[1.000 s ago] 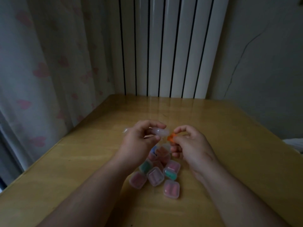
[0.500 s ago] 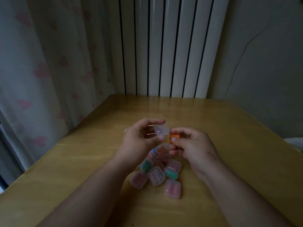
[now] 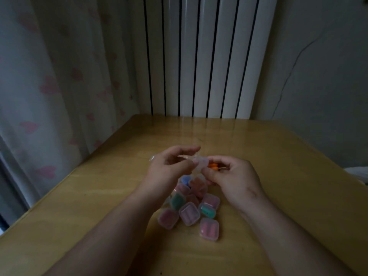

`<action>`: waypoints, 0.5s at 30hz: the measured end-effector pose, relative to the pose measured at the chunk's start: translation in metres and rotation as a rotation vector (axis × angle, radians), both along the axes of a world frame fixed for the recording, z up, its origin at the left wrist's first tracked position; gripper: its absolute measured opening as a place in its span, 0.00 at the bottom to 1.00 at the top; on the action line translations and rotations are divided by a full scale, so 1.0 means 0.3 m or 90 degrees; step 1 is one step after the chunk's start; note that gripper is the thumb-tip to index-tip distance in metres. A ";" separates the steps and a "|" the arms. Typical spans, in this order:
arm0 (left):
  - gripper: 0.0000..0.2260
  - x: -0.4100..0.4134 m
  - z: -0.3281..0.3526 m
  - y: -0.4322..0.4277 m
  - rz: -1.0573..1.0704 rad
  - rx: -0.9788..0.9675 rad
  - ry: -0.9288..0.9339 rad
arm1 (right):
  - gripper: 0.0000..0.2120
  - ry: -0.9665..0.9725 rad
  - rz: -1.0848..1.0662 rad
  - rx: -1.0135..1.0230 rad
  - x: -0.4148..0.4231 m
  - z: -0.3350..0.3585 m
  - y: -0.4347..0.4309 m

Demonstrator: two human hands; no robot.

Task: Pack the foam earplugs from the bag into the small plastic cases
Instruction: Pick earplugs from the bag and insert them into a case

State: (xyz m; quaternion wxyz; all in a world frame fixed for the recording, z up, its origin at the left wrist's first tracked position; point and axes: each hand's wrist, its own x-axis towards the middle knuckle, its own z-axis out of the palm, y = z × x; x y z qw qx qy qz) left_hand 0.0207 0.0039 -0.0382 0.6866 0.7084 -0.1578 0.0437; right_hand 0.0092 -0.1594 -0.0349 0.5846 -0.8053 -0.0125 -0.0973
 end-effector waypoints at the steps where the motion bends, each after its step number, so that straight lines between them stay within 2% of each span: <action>1: 0.11 0.000 0.000 -0.001 0.007 0.014 0.006 | 0.10 -0.009 0.001 -0.016 -0.003 0.001 0.003; 4: 0.09 -0.004 0.004 -0.011 0.022 0.008 0.003 | 0.09 -0.028 -0.021 -0.003 0.000 0.002 0.005; 6: 0.11 -0.001 0.007 -0.014 0.038 -0.007 -0.001 | 0.10 0.011 -0.027 0.082 0.006 0.006 0.004; 10: 0.12 -0.005 0.011 -0.014 0.048 -0.008 -0.013 | 0.09 0.100 0.050 0.240 0.006 0.002 0.011; 13: 0.16 -0.011 0.010 -0.014 0.040 0.004 -0.027 | 0.08 0.071 0.076 0.236 0.005 -0.006 0.009; 15: 0.22 -0.001 0.002 -0.008 0.023 0.047 -0.028 | 0.07 0.035 0.071 0.184 0.006 -0.009 0.005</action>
